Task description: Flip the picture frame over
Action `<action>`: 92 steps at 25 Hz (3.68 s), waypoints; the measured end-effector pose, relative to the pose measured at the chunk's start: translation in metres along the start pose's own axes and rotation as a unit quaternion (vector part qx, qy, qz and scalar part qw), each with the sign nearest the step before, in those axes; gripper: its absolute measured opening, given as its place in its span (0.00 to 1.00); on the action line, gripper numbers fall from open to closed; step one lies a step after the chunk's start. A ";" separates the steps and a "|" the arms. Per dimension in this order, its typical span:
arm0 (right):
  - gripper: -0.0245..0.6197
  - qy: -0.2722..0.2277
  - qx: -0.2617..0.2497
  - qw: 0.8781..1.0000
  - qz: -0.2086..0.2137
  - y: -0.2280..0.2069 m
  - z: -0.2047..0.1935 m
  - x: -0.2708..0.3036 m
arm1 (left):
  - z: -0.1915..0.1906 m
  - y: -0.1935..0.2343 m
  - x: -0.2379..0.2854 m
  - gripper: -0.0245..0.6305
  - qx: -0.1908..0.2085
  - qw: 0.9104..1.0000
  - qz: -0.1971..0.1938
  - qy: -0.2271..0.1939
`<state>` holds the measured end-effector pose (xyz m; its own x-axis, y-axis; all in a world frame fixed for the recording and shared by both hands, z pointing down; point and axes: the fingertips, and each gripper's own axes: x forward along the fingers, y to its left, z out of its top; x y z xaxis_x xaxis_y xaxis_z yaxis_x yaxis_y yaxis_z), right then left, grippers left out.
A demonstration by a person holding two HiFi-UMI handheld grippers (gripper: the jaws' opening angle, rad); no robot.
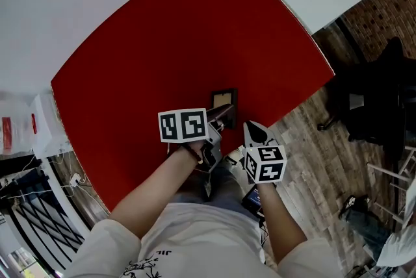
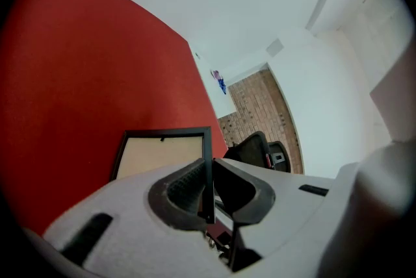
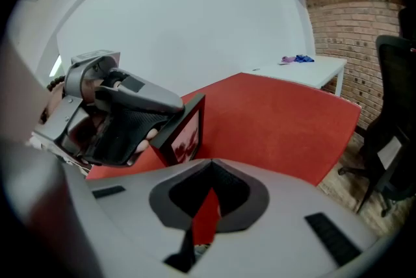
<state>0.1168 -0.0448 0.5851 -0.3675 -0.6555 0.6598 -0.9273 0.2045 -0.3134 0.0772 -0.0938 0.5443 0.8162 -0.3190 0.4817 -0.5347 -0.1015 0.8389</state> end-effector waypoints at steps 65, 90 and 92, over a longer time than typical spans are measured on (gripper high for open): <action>0.16 0.119 -0.341 0.920 0.149 0.137 -0.010 0.057 | 0.044 0.049 -0.079 0.20 0.207 0.976 0.045 0.058; 0.16 0.130 0.067 0.987 0.061 0.040 -0.024 0.092 | 0.042 0.143 -0.091 0.15 0.063 0.996 0.049 0.041; 0.16 0.135 0.073 0.986 0.062 0.042 -0.024 0.097 | 0.042 0.144 -0.091 0.15 0.067 0.996 0.051 0.043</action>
<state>0.0410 -0.0818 0.6524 -0.5014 -0.4105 0.7617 -0.8612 0.1516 -0.4852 -0.0828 -0.1188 0.6105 0.7690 -0.2535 0.5868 -0.6351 -0.1989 0.7464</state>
